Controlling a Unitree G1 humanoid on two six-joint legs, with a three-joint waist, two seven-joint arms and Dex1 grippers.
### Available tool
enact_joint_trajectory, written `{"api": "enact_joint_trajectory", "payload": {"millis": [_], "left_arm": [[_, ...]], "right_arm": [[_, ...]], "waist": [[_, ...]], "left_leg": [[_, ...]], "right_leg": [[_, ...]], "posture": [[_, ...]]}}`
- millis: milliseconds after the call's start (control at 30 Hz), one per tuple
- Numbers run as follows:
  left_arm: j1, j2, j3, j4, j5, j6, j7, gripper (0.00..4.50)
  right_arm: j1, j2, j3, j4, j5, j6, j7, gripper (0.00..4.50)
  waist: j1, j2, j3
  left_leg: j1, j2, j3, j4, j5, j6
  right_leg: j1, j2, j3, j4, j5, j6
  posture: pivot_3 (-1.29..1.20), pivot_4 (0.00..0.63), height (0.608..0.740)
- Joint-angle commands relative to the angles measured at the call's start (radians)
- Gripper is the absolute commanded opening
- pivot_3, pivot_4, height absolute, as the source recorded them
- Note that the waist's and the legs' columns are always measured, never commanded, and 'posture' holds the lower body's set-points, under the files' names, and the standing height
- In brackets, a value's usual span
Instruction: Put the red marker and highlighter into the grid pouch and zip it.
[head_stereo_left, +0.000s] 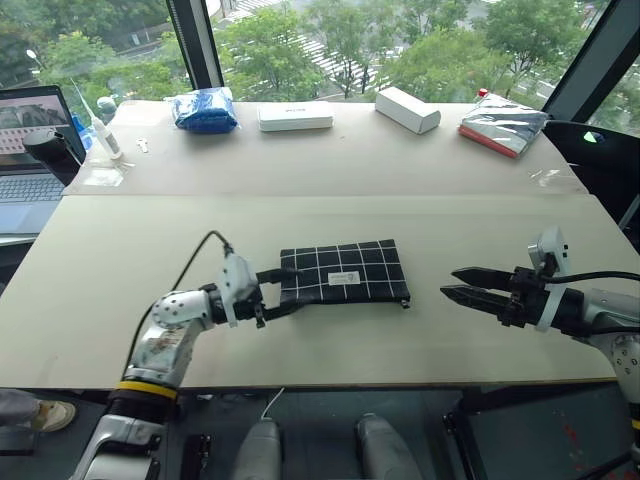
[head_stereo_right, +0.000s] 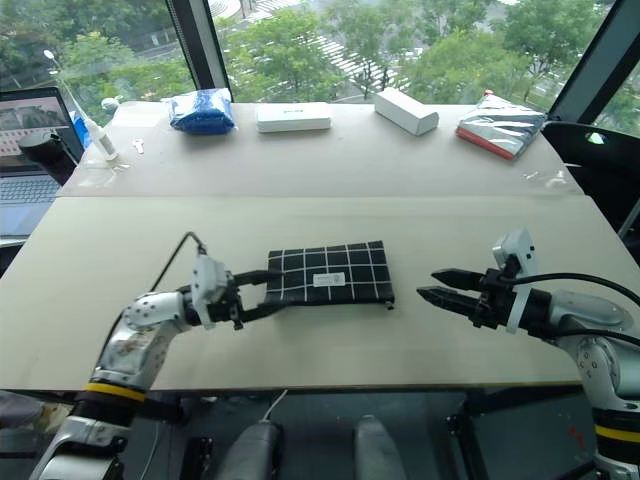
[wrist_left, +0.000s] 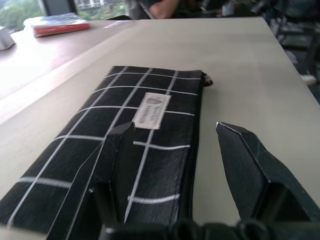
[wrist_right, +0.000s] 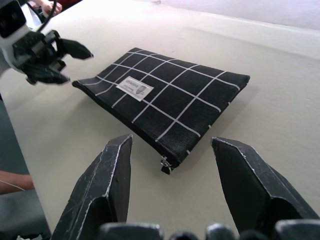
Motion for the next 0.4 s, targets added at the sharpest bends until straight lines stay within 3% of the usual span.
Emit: {"api": "enact_joint_trajectory", "payload": {"millis": [33,233,400], "left_arm": [[0.115,0.013,0.17,-0.16,-0.099,0.194,0.196,2.8],[0.302,-0.024,0.342,-0.261,-0.117,0.235,0.356,2.8],[0.366,-0.069,0.397,-0.277,-0.117,0.215,0.403,2.8]], "right_arm": [[-0.027,0.007,0.019,0.058,-0.058,-0.082,0.0,2.83],[-0.058,0.052,0.044,0.176,-0.115,-0.153,-0.019,2.83],[-0.077,0.078,0.046,0.234,-0.133,-0.178,-0.026,2.83]], "waist": [[-0.002,0.0,0.0],[0.001,0.0,0.0],[0.008,0.0,0.0]], "left_leg": [[0.0,0.0,0.0,0.0,0.0,0.0],[0.001,0.0,0.0,-0.001,0.0,0.0],[0.001,0.0,0.001,0.0,0.0,0.0]], "right_leg": [[0.0,0.0,0.0,0.0,0.0,0.0],[0.0,0.0,0.0,0.0,0.0,-0.001],[0.001,0.0,0.0,-0.001,0.0,-0.001]], "posture": [[0.0,0.15,0.74],[0.0,0.15,0.74],[0.0,0.15,0.74]]}}
